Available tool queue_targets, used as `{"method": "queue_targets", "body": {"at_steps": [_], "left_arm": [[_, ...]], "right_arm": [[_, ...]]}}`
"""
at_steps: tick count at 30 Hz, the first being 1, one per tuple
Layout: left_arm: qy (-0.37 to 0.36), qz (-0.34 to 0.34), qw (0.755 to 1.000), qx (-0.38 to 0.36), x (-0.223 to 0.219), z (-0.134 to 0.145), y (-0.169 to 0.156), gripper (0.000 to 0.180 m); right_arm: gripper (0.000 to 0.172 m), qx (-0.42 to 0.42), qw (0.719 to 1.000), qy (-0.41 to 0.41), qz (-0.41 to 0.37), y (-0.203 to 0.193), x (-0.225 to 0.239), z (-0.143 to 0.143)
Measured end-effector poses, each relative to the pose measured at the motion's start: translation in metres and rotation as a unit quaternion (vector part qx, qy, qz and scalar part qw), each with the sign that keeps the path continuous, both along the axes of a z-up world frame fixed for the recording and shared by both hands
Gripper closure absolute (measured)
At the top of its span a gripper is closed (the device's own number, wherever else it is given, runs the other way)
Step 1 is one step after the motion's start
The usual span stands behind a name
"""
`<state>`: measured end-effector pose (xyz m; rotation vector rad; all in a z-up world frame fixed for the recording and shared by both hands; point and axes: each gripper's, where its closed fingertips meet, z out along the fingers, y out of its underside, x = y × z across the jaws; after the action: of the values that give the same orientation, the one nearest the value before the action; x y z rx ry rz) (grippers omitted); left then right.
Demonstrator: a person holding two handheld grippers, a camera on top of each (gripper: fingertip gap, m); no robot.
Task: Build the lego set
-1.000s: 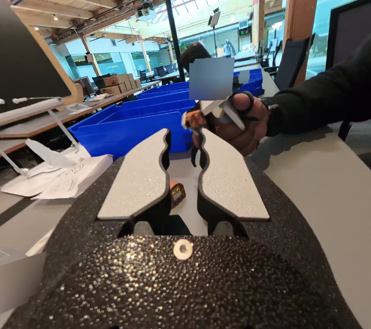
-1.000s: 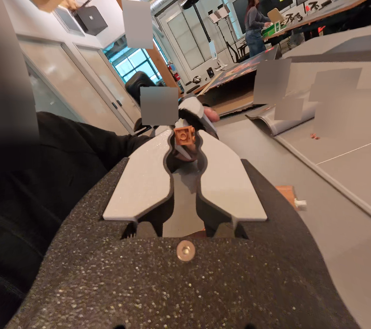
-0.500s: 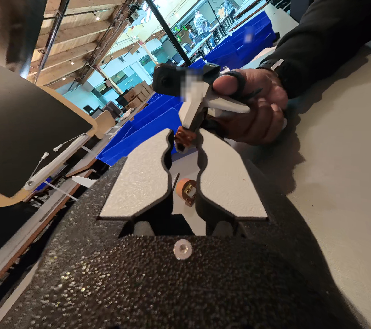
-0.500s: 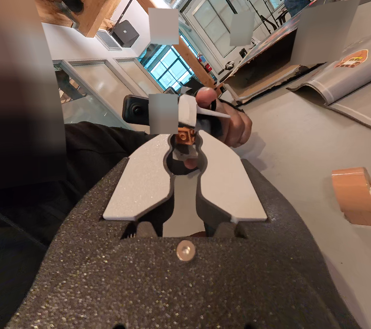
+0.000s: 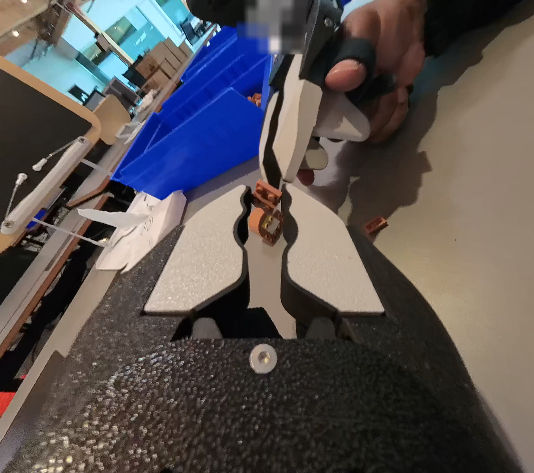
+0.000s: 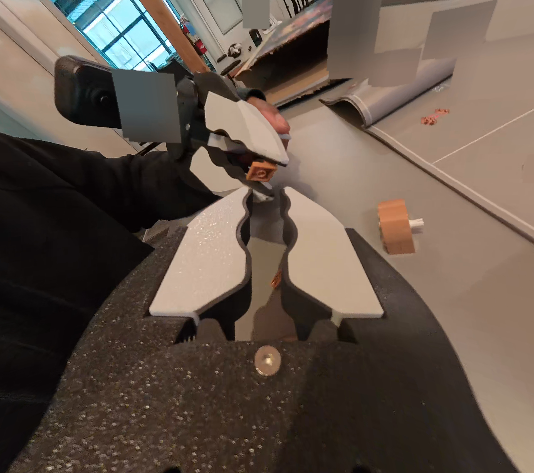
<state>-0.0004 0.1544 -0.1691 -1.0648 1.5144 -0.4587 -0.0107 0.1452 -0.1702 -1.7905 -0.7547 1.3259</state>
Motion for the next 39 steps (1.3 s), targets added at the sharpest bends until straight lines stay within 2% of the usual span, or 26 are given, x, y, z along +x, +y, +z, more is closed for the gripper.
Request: {"method": "queue_targets", "body": {"at_steps": [12,28,35,39], "left_arm": [[0.053,0.025,0.998,0.004,0.002,-0.025,0.006,0.161],[0.075,0.040,0.995,0.056,0.007,-0.028,0.001,0.160],[0.044,0.002,0.999,0.029,0.004,-0.021,-0.006,0.155],[0.013,-0.045,0.999,-0.007,0.001,-0.015,-0.015,0.150]], "right_arm": [[0.149,-0.042,0.999,-0.022,-0.016,0.005,0.000,-0.013],[0.154,-0.053,0.997,-0.054,-0.007,0.002,-0.004,-0.022],[0.154,-0.087,0.996,-0.009,0.018,0.000,0.000,-0.014],[0.154,-0.130,0.985,0.059,0.095,-0.016,0.000,0.001]]}}
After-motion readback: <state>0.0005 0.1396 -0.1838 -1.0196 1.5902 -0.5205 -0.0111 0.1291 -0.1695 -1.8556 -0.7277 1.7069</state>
